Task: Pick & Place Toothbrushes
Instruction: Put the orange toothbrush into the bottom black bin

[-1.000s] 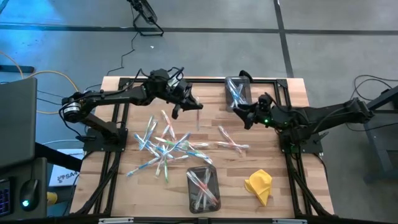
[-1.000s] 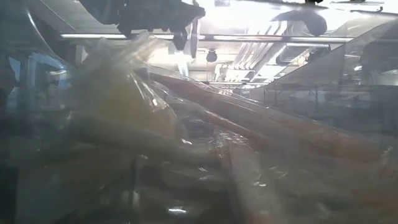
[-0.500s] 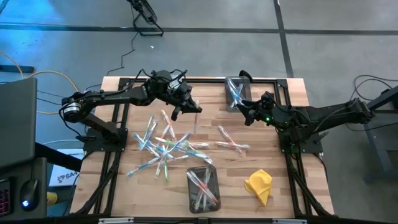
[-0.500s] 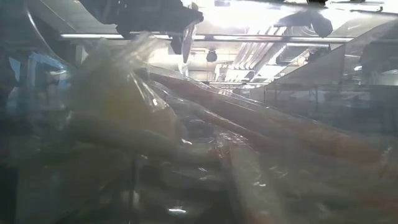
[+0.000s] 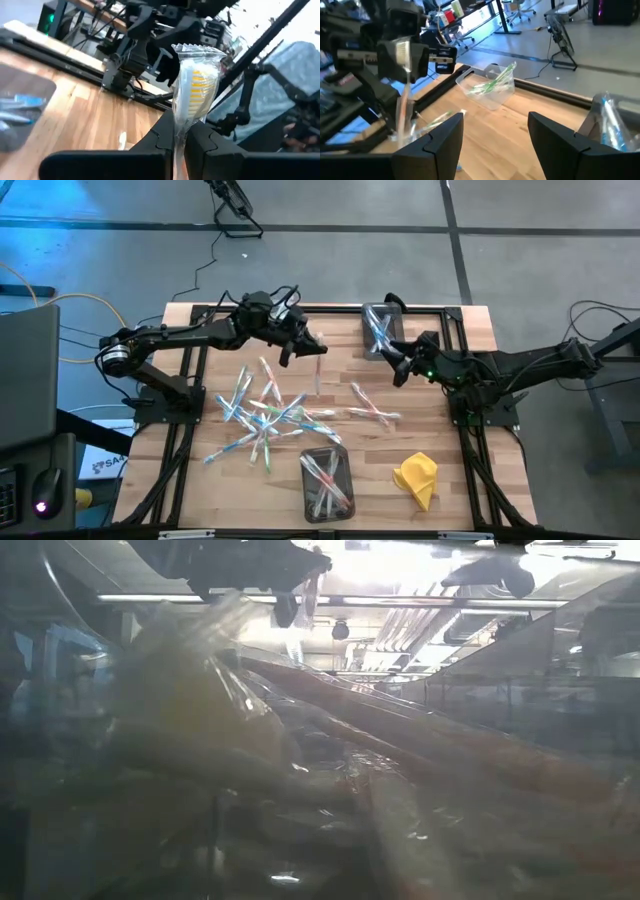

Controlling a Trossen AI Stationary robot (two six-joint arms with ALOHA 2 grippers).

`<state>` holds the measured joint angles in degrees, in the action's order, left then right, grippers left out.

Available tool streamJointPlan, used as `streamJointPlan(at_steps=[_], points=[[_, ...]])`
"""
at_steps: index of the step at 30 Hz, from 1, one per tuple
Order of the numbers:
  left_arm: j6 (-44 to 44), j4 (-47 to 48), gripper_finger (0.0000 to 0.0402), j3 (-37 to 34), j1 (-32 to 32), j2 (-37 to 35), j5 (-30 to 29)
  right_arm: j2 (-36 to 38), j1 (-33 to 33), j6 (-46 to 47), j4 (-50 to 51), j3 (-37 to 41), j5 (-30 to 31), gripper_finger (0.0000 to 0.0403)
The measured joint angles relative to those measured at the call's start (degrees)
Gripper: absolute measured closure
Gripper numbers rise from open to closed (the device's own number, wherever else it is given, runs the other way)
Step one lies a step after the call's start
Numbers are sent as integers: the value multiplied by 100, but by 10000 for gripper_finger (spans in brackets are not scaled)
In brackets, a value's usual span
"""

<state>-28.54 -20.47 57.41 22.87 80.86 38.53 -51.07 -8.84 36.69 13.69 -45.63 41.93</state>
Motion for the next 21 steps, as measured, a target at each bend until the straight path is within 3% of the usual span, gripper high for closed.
streamJointPlan(at_steps=[10,17,21], points=[[-1143,331,391,0,-4,0,116,-2,-2,-880,199,0,-42,188],[-2105,472,391,0,-93,0,123,-2,-3,-701,949,0,-193,188],[-2315,487,391,0,-407,0,-175,-2,-2,-494,1277,0,-207,188]])
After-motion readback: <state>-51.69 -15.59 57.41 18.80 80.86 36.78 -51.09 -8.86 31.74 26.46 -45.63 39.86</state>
